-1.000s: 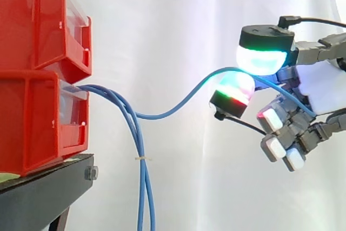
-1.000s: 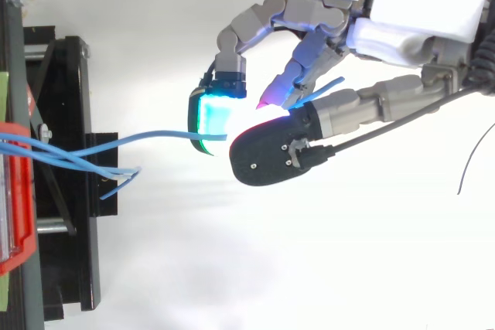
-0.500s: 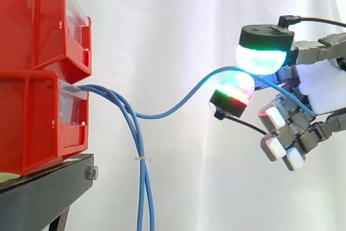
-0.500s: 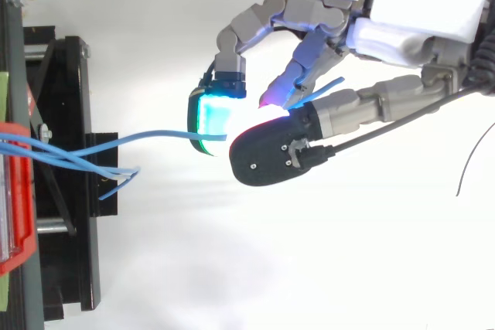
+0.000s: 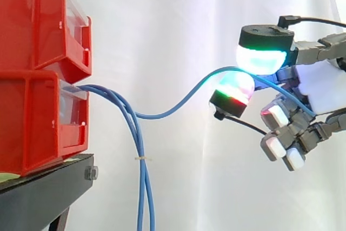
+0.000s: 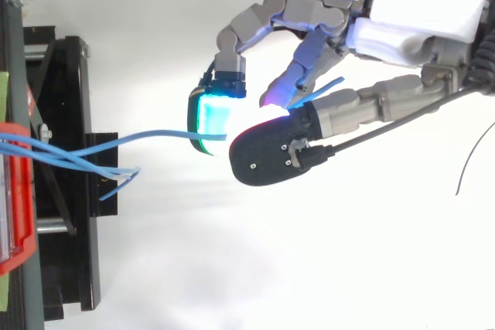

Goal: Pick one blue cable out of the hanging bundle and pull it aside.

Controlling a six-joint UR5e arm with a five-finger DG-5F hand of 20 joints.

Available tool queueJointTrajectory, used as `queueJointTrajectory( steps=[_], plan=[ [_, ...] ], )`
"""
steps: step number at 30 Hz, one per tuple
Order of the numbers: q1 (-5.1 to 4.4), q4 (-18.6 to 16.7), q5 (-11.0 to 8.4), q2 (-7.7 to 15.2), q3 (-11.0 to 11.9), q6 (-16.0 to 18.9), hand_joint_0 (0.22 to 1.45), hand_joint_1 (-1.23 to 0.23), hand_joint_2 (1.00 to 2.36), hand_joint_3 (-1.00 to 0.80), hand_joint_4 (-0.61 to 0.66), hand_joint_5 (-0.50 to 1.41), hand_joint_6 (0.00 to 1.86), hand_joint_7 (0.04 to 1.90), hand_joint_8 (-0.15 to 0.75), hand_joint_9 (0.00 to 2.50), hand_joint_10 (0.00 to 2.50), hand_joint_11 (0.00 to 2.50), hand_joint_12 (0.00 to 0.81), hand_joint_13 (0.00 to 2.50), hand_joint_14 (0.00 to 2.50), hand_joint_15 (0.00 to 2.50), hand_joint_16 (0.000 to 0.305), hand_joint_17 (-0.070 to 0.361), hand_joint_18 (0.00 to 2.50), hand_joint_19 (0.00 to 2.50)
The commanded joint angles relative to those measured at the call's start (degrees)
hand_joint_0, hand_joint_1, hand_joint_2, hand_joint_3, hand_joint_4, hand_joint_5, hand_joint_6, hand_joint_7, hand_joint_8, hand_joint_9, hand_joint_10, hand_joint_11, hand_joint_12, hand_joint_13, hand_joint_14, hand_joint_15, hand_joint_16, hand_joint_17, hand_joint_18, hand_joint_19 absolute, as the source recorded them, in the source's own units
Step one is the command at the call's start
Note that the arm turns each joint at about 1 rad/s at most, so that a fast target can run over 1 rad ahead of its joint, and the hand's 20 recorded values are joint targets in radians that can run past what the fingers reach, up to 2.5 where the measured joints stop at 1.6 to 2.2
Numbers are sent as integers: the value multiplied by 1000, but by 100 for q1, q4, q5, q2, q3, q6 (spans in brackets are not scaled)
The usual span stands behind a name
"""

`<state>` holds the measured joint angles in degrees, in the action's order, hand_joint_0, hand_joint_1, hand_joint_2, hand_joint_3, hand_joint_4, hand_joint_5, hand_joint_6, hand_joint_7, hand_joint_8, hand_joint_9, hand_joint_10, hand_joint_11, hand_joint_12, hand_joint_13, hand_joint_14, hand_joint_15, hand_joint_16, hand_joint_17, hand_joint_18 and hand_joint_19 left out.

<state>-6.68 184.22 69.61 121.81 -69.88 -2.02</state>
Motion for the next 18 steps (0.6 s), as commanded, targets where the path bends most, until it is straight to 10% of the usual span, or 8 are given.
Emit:
queueJointTrajectory(
  steps=[1,18],
  plan=[
    [0,0,0,1,-8,0,575,-827,1021,70,-142,-51,910,1016,235,1179,18,561,362,956,22,646,49,111,845,642],
    [0,0,0,-8,-8,0,574,-827,1020,69,-164,-53,911,1019,234,1204,19,571,361,967,22,652,49,111,865,639]
  ],
)
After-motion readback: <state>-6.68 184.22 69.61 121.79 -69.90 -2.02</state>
